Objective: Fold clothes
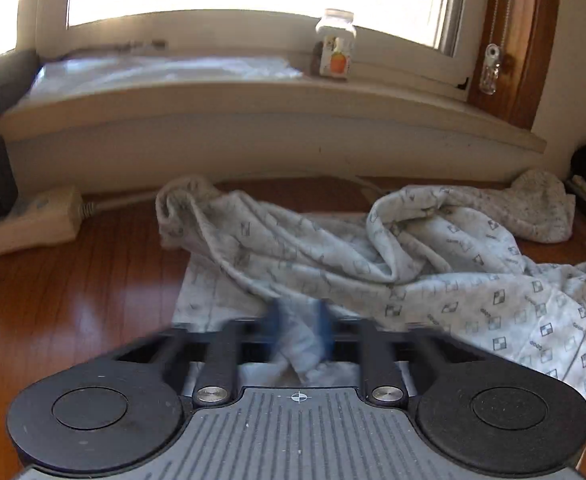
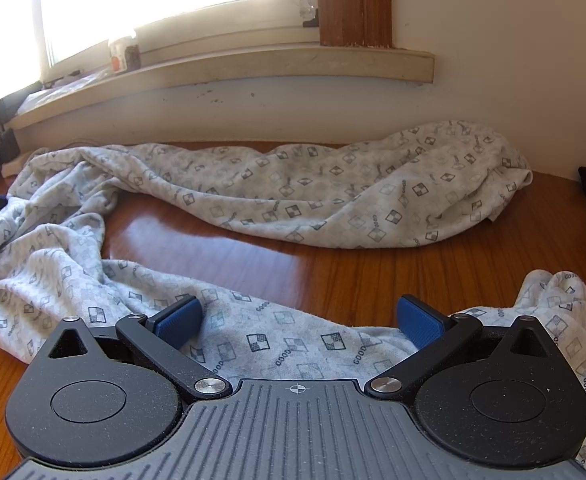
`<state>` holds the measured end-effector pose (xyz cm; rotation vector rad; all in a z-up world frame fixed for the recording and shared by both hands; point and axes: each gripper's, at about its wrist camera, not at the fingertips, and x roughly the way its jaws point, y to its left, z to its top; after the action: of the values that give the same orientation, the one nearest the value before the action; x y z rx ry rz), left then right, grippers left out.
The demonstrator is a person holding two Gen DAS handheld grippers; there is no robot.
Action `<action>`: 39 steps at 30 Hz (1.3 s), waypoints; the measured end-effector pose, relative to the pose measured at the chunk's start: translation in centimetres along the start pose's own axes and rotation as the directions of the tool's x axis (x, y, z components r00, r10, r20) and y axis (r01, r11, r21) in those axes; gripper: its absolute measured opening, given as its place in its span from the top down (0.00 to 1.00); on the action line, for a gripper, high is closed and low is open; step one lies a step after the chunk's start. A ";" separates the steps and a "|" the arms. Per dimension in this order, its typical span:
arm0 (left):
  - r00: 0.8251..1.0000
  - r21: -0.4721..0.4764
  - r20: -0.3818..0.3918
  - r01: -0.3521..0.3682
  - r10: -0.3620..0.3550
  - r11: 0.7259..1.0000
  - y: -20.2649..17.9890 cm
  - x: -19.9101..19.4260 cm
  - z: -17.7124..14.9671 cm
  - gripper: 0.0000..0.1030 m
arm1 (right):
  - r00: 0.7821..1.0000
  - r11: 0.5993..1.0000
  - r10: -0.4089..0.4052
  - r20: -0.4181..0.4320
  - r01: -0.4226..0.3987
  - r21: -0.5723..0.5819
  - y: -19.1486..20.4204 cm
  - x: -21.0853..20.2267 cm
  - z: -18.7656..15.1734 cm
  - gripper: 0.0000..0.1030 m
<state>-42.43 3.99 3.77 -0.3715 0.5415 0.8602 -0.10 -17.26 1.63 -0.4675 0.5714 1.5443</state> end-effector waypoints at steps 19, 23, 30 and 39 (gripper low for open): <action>0.983 0.043 0.087 -0.164 0.159 0.986 2.4 -6.1 -0.9 0.39 | 1.000 1.000 -0.007 0.002 0.007 0.008 -0.1 -0.1 0.0 0.00; 0.991 0.058 0.066 -0.117 0.113 0.991 1.4 -9.2 -3.2 0.37 | 1.000 1.000 -0.010 0.000 0.010 0.002 0.0 0.0 0.0 0.00; 0.998 0.052 0.041 -0.056 0.053 0.997 -0.9 -13.7 -7.2 0.54 | 1.000 1.000 -0.016 -0.003 0.016 -0.005 0.0 0.0 0.0 0.00; 1.000 0.046 -0.015 -0.006 0.007 0.999 -2.1 -15.3 -10.2 0.52 | 1.000 1.000 -0.015 -0.002 0.015 -0.002 0.1 0.0 -0.1 0.00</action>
<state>-51.91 -11.86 4.68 -0.3351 0.5759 0.8507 -0.17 -17.29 1.57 -0.4734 0.5668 1.5307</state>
